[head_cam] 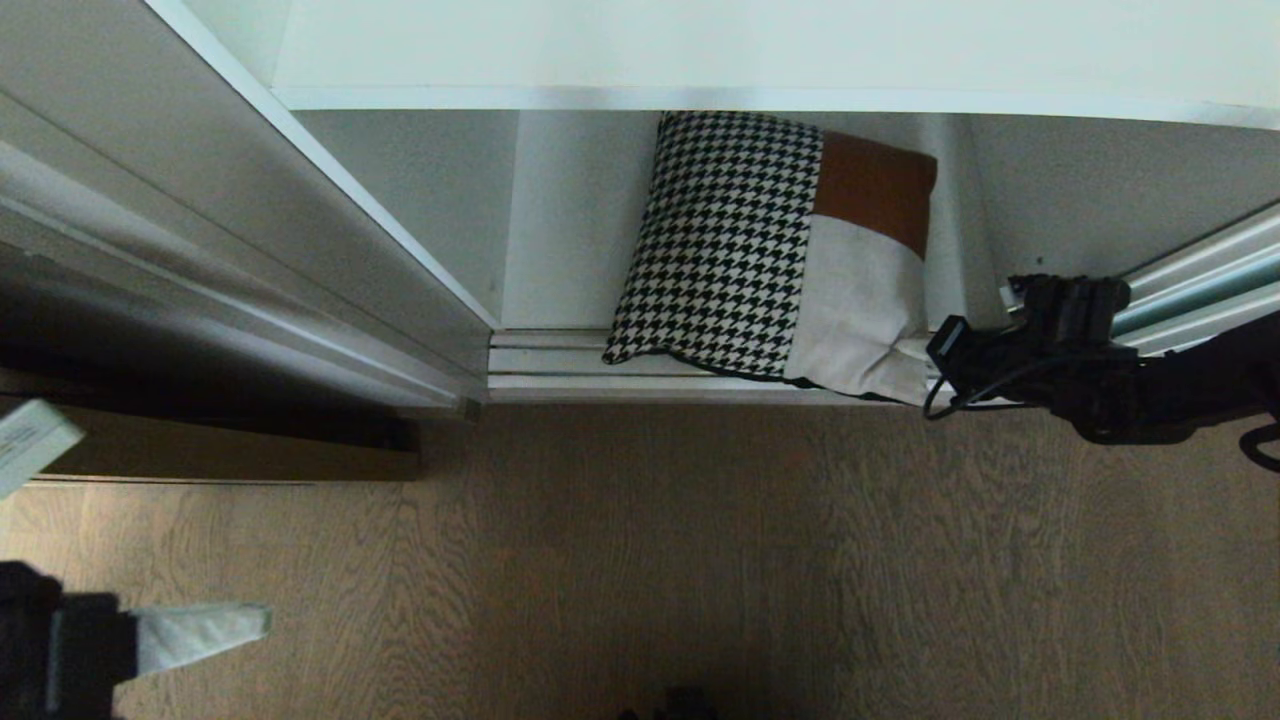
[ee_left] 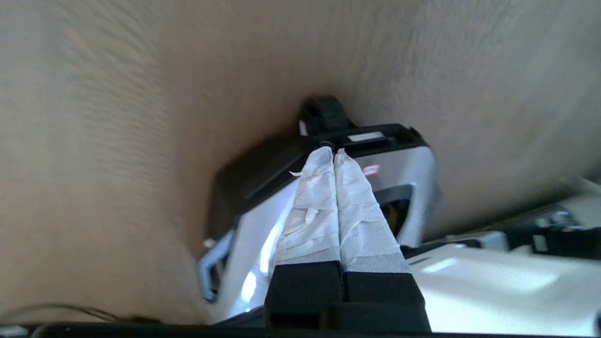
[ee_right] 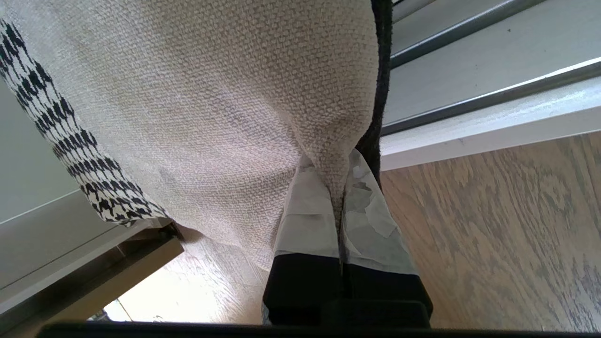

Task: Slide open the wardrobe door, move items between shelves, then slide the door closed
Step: Place the pillow on the higher shelf

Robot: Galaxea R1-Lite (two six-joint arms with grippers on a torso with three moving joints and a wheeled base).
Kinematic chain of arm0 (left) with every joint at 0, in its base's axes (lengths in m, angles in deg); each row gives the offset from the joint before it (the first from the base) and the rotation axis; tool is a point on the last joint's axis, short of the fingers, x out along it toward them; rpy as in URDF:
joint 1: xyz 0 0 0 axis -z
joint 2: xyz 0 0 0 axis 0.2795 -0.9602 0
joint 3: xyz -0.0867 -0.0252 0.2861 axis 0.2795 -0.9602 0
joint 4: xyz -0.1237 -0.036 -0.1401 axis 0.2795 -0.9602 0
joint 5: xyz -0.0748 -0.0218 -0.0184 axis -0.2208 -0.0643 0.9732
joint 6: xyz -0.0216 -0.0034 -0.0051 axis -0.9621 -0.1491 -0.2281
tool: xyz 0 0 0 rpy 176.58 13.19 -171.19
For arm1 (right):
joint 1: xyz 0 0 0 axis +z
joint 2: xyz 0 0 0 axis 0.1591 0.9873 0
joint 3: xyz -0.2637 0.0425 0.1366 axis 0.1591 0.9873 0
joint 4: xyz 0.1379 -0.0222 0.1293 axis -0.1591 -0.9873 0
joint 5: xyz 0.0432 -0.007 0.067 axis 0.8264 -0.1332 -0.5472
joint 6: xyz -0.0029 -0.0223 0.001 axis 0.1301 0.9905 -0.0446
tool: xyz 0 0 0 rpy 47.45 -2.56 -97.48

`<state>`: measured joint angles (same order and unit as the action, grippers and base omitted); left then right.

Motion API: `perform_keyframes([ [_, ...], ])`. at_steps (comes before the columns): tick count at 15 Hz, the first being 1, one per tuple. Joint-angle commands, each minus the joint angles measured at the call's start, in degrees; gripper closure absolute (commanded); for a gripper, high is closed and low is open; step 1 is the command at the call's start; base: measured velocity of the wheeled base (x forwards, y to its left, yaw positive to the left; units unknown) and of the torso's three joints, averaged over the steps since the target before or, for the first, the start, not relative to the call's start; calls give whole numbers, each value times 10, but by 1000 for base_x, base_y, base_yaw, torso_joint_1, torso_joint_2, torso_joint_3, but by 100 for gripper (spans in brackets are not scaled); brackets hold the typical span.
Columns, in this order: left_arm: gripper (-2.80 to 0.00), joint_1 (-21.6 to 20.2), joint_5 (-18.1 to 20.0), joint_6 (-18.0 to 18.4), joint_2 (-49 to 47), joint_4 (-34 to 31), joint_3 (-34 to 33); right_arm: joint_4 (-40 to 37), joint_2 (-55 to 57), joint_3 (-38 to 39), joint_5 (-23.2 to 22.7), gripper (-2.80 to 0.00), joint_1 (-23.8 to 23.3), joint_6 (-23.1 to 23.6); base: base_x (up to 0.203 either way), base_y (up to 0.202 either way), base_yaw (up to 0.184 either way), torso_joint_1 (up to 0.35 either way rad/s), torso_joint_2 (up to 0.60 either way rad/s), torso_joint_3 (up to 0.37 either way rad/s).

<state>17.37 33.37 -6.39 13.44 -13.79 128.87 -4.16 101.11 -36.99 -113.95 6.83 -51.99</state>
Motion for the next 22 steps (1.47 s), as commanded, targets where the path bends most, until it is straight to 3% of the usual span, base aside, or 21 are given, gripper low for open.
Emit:
perform_keyframes([
  [1,0,9,8,-10,-142,34,15,3,-1,-2,-2,0,2,-2,0,0,0,0,0,0],
  [4,0,72,0,-29,-237,182,-3,6,-8,6,-2,0,7,-2,0,0,0,0,0,0],
  [6,0,130,-58,-49,-288,269,-10,9,-8,8,-2,0,11,-1,0,0,0,0,0,0],
  [8,0,165,-85,-69,-329,333,-12,8,-8,9,-2,0,13,-1,0,0,0,0,0,0],
  [12,0,177,-119,-74,-439,428,13,7,-10,1,-2,0,14,-2,0,0,0,0,0,0],
  [16,0,177,-160,-80,-545,497,89,3,-3,4,-2,0,14,-2,0,0,0,0,0,0],
  [17,-280,177,-161,-83,-558,499,103,-1,-2,2,-2,0,13,-2,0,0,0,0,0,0],
  [22,-280,176,-159,-146,-601,520,192,-17,-8,3,-4,0,14,-1,0,0,0,0,0,0],
])
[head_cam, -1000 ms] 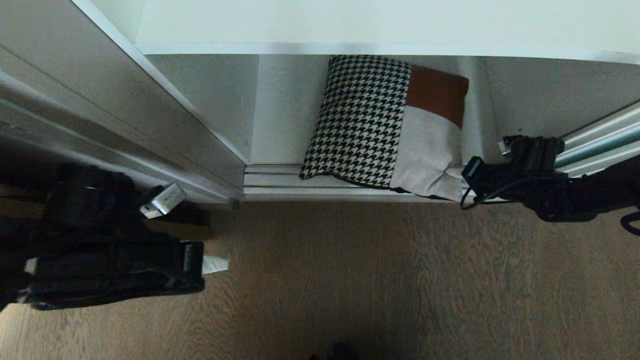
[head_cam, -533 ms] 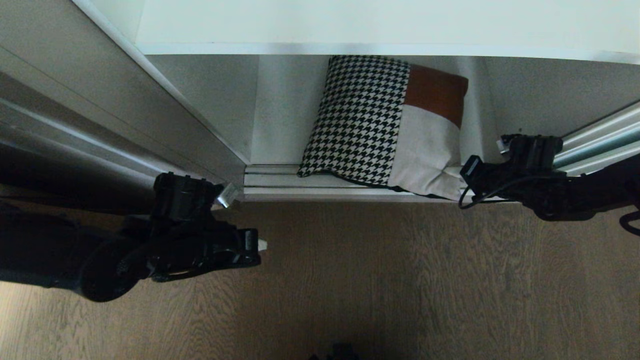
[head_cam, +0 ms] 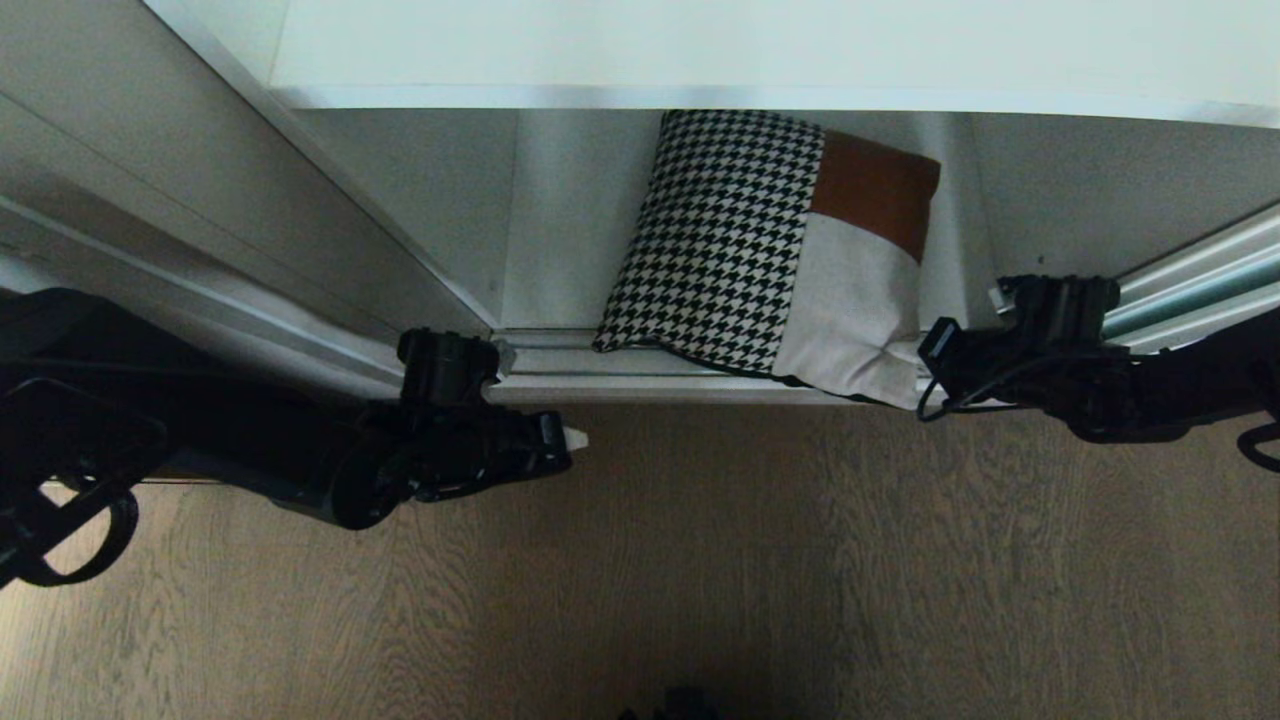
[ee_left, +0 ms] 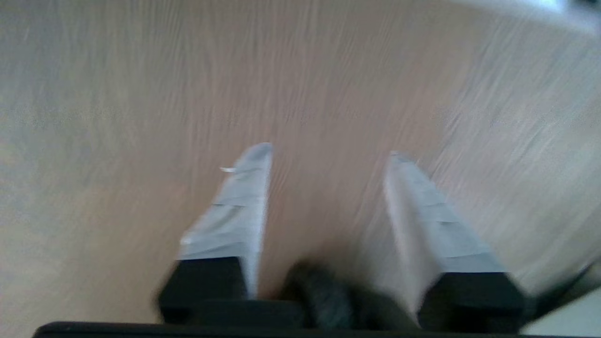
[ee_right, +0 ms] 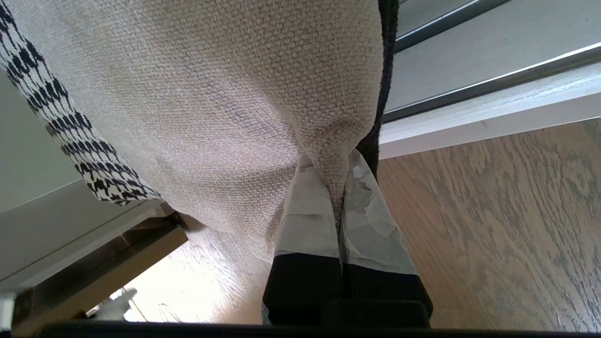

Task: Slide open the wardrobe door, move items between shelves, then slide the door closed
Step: Place the pillow on the higher shelf

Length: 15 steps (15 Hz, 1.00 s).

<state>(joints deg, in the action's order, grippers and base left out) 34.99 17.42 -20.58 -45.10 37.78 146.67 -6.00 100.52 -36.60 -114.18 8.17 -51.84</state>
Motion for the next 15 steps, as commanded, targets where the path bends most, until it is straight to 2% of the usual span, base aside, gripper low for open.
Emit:
perform_keyframes([
  [1,-280,-1,2,-19,-17,12,26,1,0,-3,-3,0,1,-2,0,0,0,0,0,0],
  [4,-280,-6,4,-41,-37,25,63,-14,-6,0,-4,0,0,-2,0,0,0,0,0,0],
  [7,-280,-8,58,-85,-47,32,105,-28,-14,5,-6,0,-4,0,0,0,0,0,0,0],
  [9,-280,-8,86,-101,-57,32,136,-39,-22,9,-6,0,-6,0,0,0,0,0,0,0],
  [11,-280,-8,101,-102,-68,39,159,-43,-30,19,-11,0,-6,19,0,0,0,0,0,0],
  [15,-280,-8,101,-85,-124,70,191,-43,-32,19,-15,0,-6,19,0,0,0,0,0,0],
])
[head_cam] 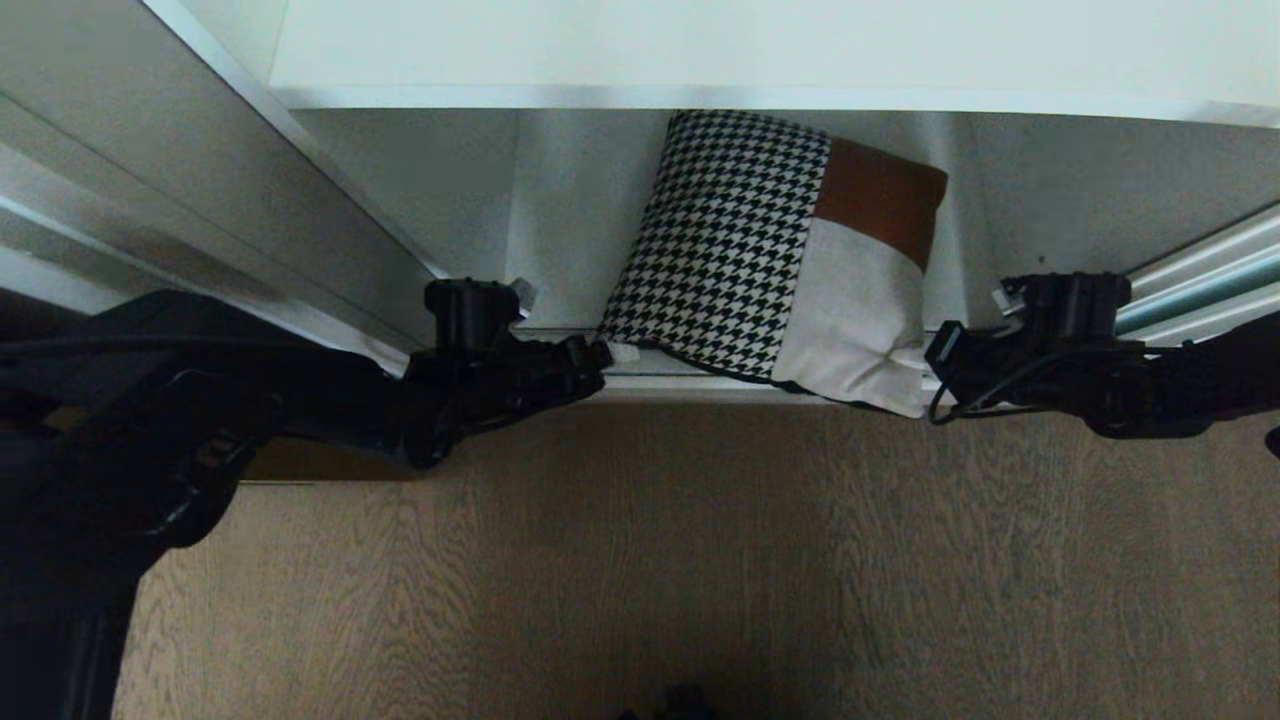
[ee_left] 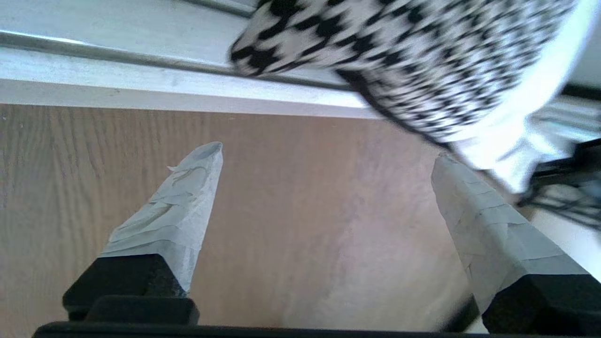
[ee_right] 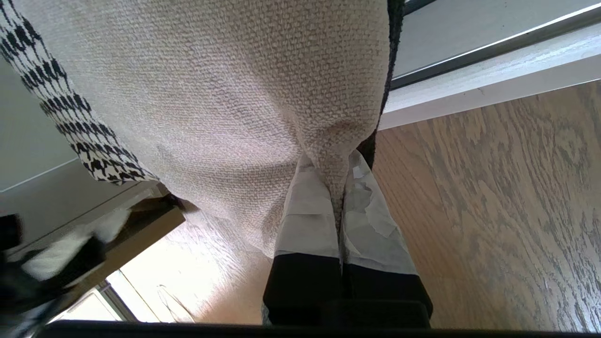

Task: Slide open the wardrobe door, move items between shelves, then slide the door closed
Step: Place the pillow on the higher shelf

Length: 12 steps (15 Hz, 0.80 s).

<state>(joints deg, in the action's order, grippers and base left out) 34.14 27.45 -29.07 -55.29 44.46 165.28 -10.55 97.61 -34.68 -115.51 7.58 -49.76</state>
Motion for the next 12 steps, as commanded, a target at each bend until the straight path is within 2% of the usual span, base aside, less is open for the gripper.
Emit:
perform_keyframes([
  [1,-280,0,1,14,-33,14,4,2,-2,0,-2,0,0,-2,0,0,0,0,0,0],
  [5,-280,0,1,28,-77,54,37,3,-5,11,-2,0,0,0,0,0,0,0,0,0],
  [8,-280,-8,-17,26,-118,127,80,7,-9,30,-2,0,0,5,0,0,0,0,0,0],
  [12,-280,-17,-29,26,-126,134,127,4,-17,34,-3,0,0,11,0,0,0,0,0,0],
])
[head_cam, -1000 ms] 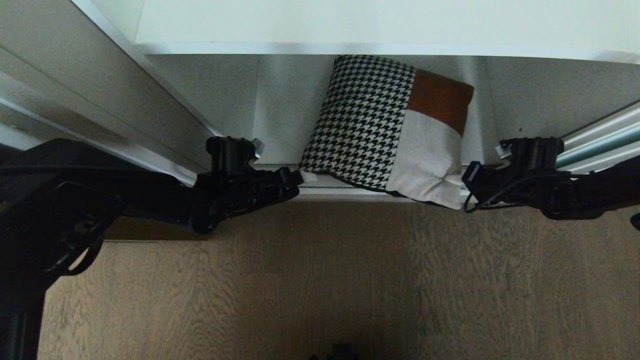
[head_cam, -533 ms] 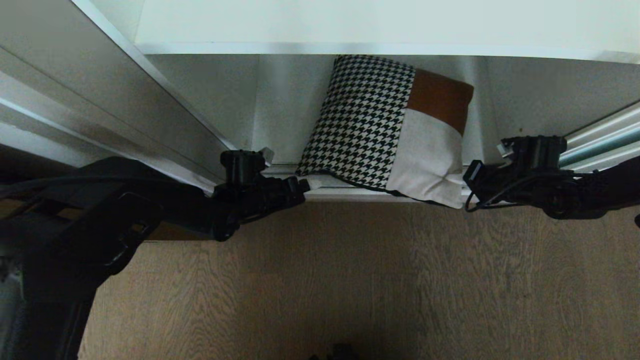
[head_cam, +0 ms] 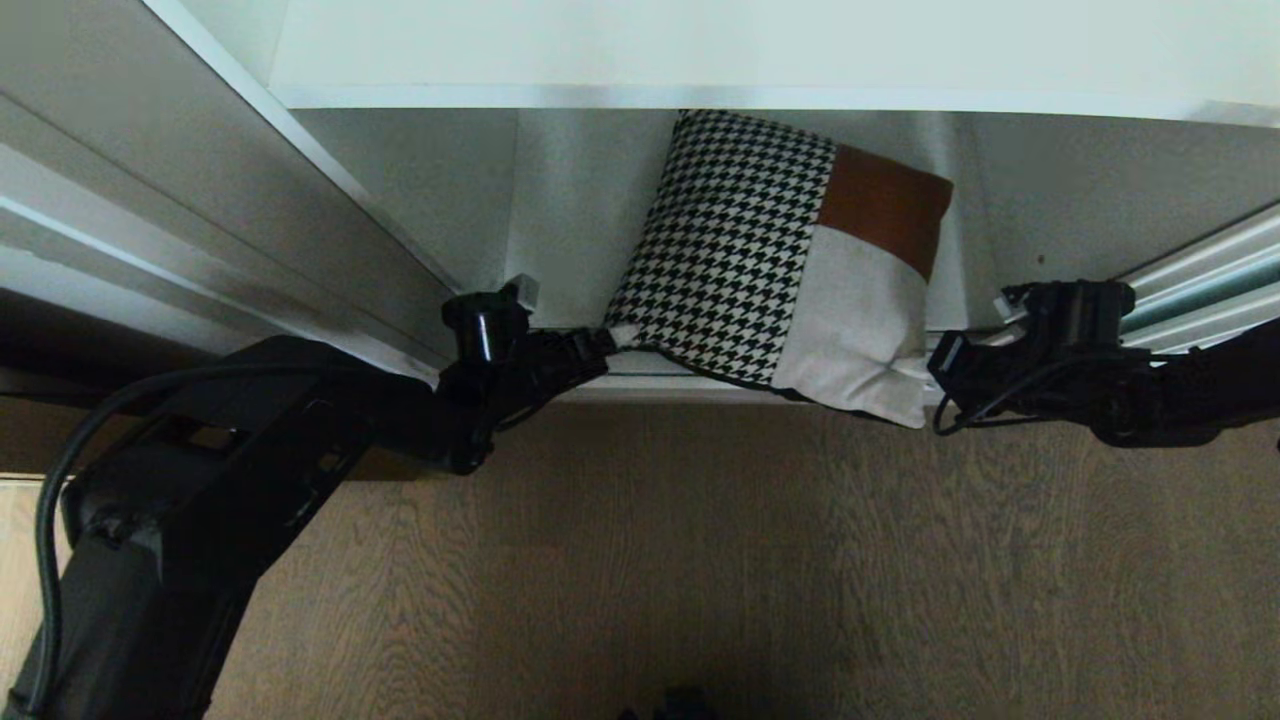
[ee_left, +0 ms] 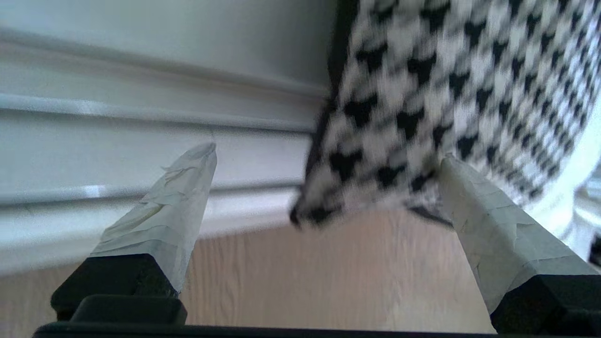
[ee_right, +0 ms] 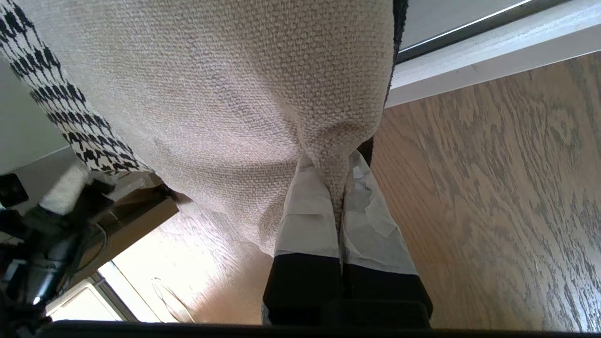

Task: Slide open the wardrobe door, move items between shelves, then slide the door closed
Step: Place the pillow on the higher shelf

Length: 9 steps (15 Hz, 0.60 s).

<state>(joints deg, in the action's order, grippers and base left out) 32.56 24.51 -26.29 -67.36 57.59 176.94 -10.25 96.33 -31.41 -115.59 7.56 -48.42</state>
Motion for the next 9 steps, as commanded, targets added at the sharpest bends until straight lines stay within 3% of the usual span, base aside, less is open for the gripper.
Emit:
perform_keyframes([
  [1,-280,-1,-2,-2,-7,1,25,1,-7,3,-3,0,2,-2,0,0,0,0,0,0],
  [4,-280,0,-29,-5,-18,-22,66,-1,-14,10,-16,0,6,-2,0,0,0,0,0,0],
  [9,-280,11,-27,-9,-67,-17,121,2,-20,29,-27,0,6,-1,0,0,0,0,0,0],
])
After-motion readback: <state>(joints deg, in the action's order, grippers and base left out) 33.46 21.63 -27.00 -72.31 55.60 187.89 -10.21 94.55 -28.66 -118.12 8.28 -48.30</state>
